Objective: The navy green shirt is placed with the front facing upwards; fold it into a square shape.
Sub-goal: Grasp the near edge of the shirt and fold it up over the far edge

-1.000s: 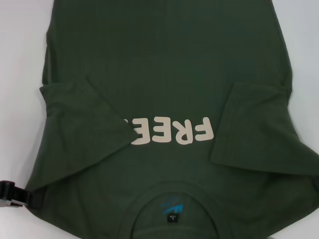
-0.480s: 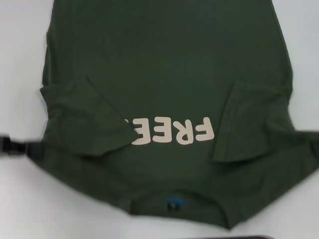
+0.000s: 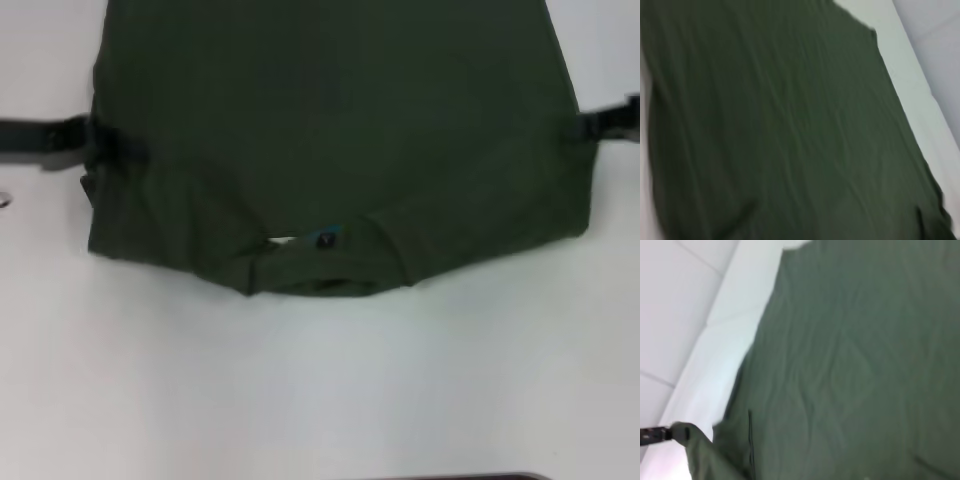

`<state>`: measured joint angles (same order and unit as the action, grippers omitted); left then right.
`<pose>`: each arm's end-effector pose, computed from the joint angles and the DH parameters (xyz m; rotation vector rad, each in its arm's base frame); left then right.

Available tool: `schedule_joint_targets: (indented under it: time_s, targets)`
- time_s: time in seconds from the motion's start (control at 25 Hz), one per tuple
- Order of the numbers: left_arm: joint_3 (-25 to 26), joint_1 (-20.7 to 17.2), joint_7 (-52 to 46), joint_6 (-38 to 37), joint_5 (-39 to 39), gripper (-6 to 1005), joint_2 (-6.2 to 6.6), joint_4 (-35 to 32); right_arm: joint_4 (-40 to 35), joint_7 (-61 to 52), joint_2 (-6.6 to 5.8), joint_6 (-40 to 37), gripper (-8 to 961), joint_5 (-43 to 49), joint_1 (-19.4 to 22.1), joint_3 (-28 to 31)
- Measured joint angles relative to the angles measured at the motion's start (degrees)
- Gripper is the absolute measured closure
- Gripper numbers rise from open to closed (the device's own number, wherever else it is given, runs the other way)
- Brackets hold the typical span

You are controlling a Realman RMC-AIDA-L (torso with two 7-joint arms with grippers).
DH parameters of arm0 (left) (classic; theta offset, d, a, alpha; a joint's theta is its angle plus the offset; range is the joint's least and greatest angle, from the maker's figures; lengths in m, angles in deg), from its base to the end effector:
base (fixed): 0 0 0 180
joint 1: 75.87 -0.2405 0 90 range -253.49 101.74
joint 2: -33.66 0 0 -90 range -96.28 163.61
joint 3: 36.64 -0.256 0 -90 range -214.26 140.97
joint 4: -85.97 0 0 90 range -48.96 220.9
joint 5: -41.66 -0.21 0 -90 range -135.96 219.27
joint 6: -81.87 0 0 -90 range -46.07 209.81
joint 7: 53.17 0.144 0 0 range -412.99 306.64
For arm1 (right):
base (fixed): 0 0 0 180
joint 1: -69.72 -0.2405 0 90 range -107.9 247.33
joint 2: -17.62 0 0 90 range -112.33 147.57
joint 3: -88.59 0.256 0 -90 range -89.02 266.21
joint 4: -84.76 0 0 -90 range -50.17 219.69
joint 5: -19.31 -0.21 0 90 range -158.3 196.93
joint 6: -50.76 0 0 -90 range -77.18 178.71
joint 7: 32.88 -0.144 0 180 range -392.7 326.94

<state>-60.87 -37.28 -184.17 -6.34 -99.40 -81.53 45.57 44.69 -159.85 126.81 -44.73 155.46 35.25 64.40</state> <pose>-0.2867 0.3625 0.0419 -2.2845 -1.7560 -0.4381 0.3065 0.3437 0.0874 -2.3274 1.7029 0.4911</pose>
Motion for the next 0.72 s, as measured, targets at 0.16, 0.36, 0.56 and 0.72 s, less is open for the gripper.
schedule_joint_targets:
  time_s: [0.16,0.36,0.56,0.72]
  targets:
    - [-0.9,2.5,1.1,6.0,0.7,966,-1.84,0.5,1.3,0.9,1.81,6.1,900,-3.1,-1.0,-0.2]
    - [-1.9,3.9,1.4,10.5,2.3,965,-3.50,-0.3,0.8,1.5,2.67,9.3,896,-8.5,-0.2,0.3]
    - [-2.5,4.2,1.7,17.5,3.8,965,-4.92,-1.3,0.7,2.3,2.71,13.5,892,-13.1,1.3,0.3]
    - [-3.8,5.1,3.3,23.1,5.3,965,-5.50,0.3,2.6,4.8,3.87,17.8,889,-14.7,1.1,0.0]
